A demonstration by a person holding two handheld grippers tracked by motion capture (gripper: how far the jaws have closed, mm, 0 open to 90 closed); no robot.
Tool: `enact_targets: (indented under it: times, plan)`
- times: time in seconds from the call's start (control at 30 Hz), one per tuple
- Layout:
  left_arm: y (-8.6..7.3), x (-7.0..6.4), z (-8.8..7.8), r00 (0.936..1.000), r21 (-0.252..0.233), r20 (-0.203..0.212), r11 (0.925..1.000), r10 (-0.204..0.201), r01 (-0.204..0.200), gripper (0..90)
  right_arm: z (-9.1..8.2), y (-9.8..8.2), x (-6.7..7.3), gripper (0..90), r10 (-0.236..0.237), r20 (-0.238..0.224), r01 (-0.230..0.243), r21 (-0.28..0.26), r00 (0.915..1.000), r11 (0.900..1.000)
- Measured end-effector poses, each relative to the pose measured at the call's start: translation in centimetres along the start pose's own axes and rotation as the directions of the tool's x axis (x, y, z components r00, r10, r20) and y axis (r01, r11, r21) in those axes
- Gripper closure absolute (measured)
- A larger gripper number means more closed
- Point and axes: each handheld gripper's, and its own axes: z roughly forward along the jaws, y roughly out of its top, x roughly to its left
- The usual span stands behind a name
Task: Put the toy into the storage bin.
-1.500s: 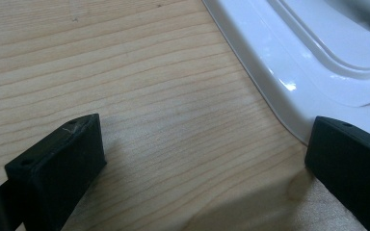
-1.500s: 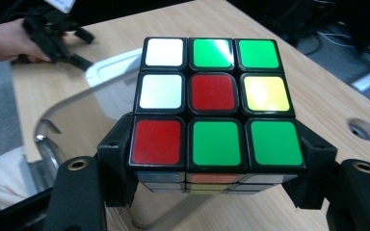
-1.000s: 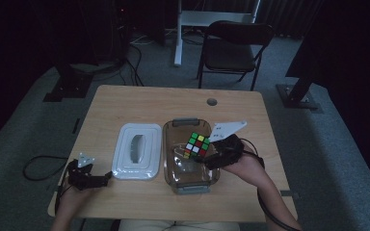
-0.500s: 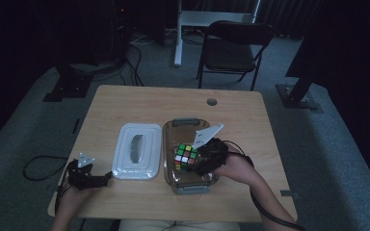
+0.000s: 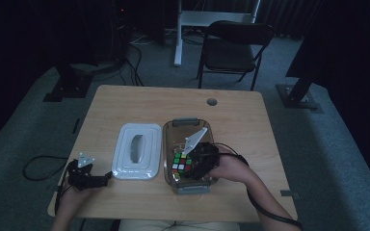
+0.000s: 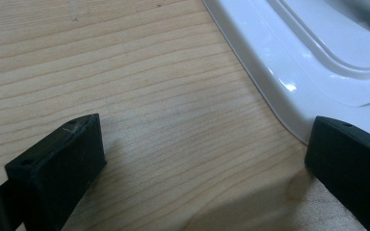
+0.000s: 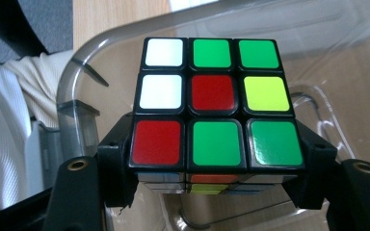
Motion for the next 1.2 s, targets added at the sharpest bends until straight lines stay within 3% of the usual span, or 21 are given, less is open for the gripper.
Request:
enact_targets:
  times: [0.27, 0.77, 1.0, 1.2]
  plan:
    - [0.0, 0.0, 0.0, 1.0, -0.002, 0.0, 1.0, -0.002, 0.002, 0.8, 1.6, 0.7, -0.5, 33.7, -0.023, -0.038, 0.027, 0.106, 0.999, 0.994]
    - [0.0, 0.0, 0.0, 1.0, -0.003, 0.0, 1.0, -0.001, 0.001, 0.7, 3.2, 1.7, -0.8, 33.7, -0.035, -0.037, 0.043, 0.229, 0.9987, 0.972]
    - [0.0, 0.0, 0.0, 1.0, -0.003, 0.0, 1.0, -0.001, 0.001, 0.8, 4.1, 2.0, -0.9, 33.7, -0.05, -0.038, 0.058, 0.275, 0.998, 0.96]
    - [0.0, 0.0, 0.0, 1.0, -0.003, 0.0, 1.0, -0.001, 0.001, 0.8, 4.9, 2.4, -0.9, 33.7, -0.057, -0.027, 0.063, 0.332, 0.998, 0.941]
